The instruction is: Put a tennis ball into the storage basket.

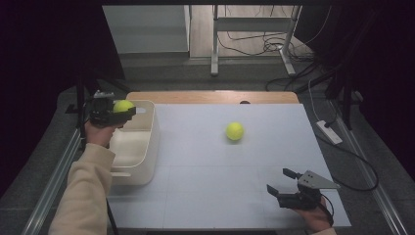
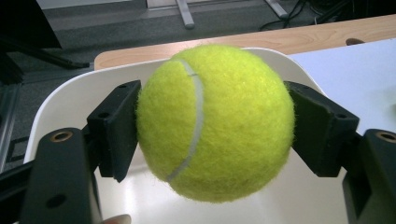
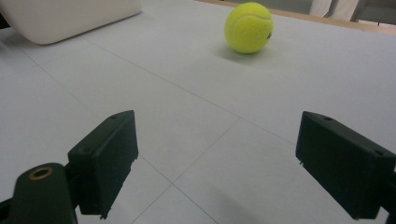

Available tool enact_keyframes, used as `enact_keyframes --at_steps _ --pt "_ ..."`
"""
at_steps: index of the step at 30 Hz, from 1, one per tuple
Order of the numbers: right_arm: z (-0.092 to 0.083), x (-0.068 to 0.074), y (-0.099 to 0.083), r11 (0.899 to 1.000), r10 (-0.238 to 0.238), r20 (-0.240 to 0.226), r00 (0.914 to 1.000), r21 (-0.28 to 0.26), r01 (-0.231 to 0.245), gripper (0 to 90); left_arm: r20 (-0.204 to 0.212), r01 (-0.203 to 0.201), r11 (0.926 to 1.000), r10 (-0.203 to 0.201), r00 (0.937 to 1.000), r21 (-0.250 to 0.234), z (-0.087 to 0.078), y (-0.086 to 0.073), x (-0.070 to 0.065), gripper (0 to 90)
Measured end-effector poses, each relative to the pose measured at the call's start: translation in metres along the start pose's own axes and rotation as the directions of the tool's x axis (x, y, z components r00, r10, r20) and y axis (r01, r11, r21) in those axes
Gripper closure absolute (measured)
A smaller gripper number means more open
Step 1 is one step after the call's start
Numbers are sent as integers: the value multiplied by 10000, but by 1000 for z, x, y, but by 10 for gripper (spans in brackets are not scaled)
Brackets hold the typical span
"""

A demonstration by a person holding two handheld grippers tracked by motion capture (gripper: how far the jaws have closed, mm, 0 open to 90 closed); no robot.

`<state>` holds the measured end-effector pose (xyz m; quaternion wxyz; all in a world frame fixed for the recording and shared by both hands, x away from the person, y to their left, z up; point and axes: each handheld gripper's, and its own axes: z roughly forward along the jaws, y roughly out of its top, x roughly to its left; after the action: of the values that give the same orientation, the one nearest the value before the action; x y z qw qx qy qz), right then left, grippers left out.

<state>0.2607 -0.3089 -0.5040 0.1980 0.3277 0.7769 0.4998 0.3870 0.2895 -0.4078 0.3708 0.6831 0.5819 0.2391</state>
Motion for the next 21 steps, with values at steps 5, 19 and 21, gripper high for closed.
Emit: enact_keyframes --at_steps 5,19,21 --pt "0 0 0 10000 7 -19 10000 -16 -7 130 19 127 9981 -126 9999 -604 -5 2 -1 194" --pt "0 0 0 10000 -3 14 10000 -15 3 130 768 -211 9920 308 9966 -1245 -19 6 -19 144" --pt "0 0 0 10000 -8 18 10000 -18 8 130 947 -295 9907 423 9946 -1331 -22 6 -23 144"
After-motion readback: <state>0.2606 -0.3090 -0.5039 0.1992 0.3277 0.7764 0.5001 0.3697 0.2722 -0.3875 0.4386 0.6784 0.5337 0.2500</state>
